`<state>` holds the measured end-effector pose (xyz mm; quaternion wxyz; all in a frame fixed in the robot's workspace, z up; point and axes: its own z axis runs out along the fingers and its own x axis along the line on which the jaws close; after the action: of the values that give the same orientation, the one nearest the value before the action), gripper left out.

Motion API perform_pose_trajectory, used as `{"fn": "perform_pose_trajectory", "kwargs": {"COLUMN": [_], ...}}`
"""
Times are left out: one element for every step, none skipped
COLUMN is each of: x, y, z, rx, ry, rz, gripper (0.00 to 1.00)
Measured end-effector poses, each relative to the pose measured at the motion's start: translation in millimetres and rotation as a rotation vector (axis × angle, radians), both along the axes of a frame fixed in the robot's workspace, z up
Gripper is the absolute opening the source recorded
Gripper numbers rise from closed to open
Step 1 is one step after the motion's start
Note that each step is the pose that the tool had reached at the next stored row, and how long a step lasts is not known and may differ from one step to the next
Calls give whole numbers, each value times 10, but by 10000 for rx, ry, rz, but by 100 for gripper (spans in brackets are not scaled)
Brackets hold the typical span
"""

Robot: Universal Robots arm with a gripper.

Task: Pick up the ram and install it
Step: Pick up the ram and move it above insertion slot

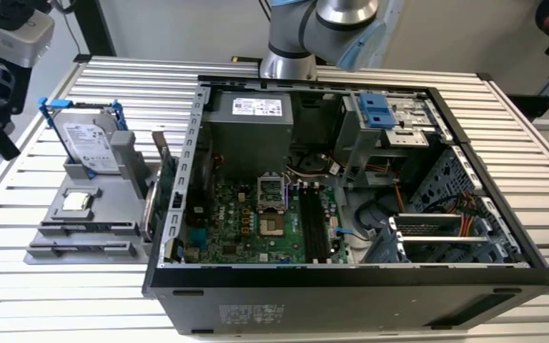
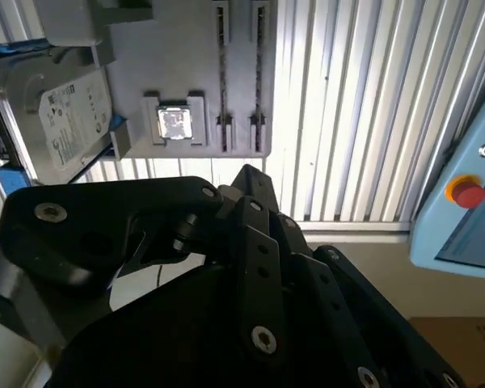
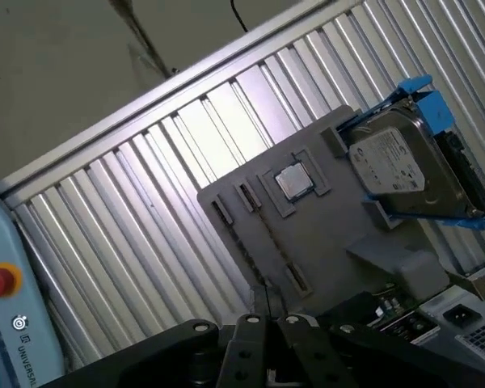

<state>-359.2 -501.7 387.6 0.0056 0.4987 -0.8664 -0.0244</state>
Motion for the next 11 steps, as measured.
{"fn": "perform_pose_trajectory", "kwargs": {"x": [0,0,0,0,1,1,0,0,1,0,0], "y": [0,0,0,0,0,0,0,0,0,0,0], "z": [0,0,0,-1,-1,0,0,0,0,0,0], "rx": [0,-1,0,0,0,0,-1,-2,-2,-3,-4], "ry": [-10,-23,-40,-57,-73,-89,-105,-119,-135,-151,-168], "rz": [163,343,508,674,841,1016,1193,1365,1534,1710,1888], "gripper": [0,0,0,0,0,0,0,0,0,0,0]}}
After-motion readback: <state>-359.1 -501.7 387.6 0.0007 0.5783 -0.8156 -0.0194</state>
